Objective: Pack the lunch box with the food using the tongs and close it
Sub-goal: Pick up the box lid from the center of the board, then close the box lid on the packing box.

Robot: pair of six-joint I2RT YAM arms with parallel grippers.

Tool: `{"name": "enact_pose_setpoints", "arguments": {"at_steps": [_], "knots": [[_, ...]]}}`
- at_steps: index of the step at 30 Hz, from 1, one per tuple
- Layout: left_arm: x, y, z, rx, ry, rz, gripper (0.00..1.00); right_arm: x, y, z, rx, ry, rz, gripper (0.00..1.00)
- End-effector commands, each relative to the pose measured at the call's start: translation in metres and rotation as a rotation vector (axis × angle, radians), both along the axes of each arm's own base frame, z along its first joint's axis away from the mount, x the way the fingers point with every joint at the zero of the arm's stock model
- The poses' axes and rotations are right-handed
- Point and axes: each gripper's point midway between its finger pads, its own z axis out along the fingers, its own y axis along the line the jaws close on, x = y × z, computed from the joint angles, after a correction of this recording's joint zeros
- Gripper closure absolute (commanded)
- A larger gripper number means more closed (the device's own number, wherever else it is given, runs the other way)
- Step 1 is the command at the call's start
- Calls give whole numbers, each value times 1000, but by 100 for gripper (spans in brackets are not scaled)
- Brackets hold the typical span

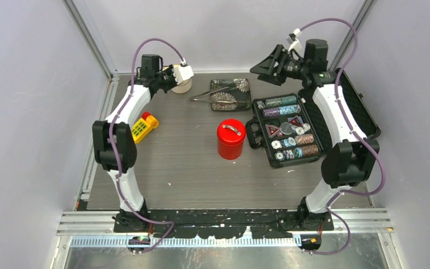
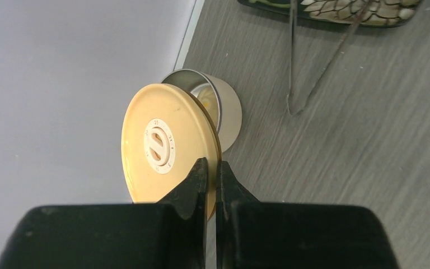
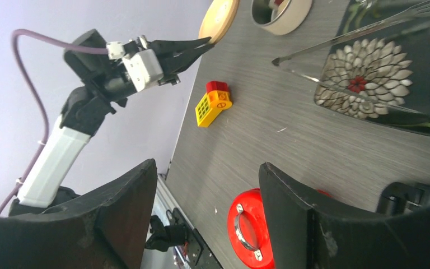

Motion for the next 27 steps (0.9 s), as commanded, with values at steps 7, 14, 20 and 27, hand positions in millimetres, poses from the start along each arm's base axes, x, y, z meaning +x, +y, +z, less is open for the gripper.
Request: {"name": "enact_pose_setpoints", "arguments": {"at_steps": [7, 14, 20, 27], "knots": [[82, 3, -4, -58, -64, 112, 100, -11, -61, 25, -13, -75, -138, 30], [113, 5, -30, -40, -58, 146, 100, -14, -68, 20, -16, -65, -159, 31], [123, 2, -50, -42, -25, 152, 100, -12, -70, 15, -18, -51, -172, 31], [115, 2, -75, -26, 31, 142, 100, -6, -72, 14, -20, -49, -179, 31]]}}
